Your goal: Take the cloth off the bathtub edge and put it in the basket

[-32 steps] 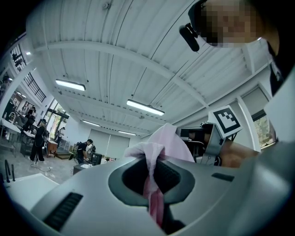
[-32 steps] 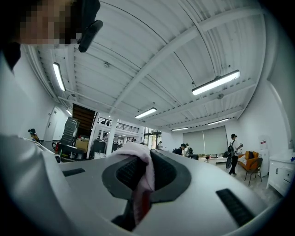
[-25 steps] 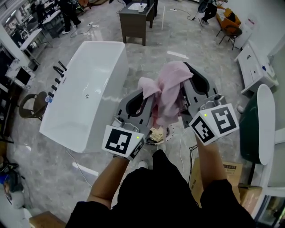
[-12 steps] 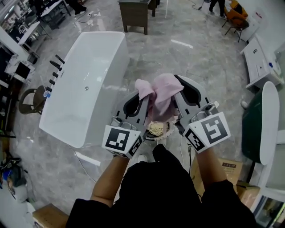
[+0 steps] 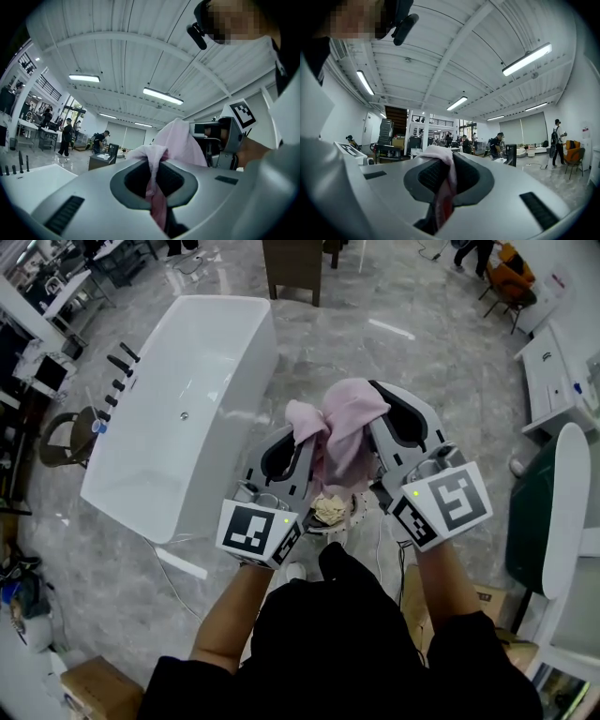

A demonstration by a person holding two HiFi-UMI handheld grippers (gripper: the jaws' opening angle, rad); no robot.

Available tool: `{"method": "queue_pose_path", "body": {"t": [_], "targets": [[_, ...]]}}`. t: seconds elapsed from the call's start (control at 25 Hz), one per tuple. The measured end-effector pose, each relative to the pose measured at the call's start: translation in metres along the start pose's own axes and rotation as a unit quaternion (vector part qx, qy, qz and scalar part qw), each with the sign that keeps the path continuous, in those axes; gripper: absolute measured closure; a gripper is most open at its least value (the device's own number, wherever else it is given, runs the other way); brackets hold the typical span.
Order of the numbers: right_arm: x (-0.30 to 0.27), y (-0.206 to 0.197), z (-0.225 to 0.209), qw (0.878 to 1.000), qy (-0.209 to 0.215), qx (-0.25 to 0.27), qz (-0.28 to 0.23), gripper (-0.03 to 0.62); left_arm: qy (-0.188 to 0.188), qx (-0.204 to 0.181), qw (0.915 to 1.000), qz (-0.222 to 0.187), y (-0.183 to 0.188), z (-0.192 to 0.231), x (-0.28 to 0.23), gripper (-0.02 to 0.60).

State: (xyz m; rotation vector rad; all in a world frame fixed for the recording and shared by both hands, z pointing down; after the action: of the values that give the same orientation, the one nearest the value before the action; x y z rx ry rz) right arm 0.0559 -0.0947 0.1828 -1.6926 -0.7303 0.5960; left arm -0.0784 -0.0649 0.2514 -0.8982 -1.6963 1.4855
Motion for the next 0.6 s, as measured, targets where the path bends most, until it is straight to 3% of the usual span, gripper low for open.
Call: {"method": "queue_pose_path", "body": {"t": [0.6], "targets": [[-0.029,0.069,0.013,0.998,0.034,0.026,-0.055,0.548,0.028,-0.03,0.9976,-0.056,0.06,0.022,-0.016,0.557]]}}
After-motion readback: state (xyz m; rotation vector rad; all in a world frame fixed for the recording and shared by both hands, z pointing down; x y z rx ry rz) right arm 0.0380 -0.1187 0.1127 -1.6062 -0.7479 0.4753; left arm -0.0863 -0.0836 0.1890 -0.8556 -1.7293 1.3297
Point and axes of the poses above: the fingertips, and each gripper's own axes: x backward along the fingers, z to its left, y out of its top, the point moved 6 cm from there along x, backward along the fingers, and after that the axes turned 14 degrees about -x, right-handed, at the moved point
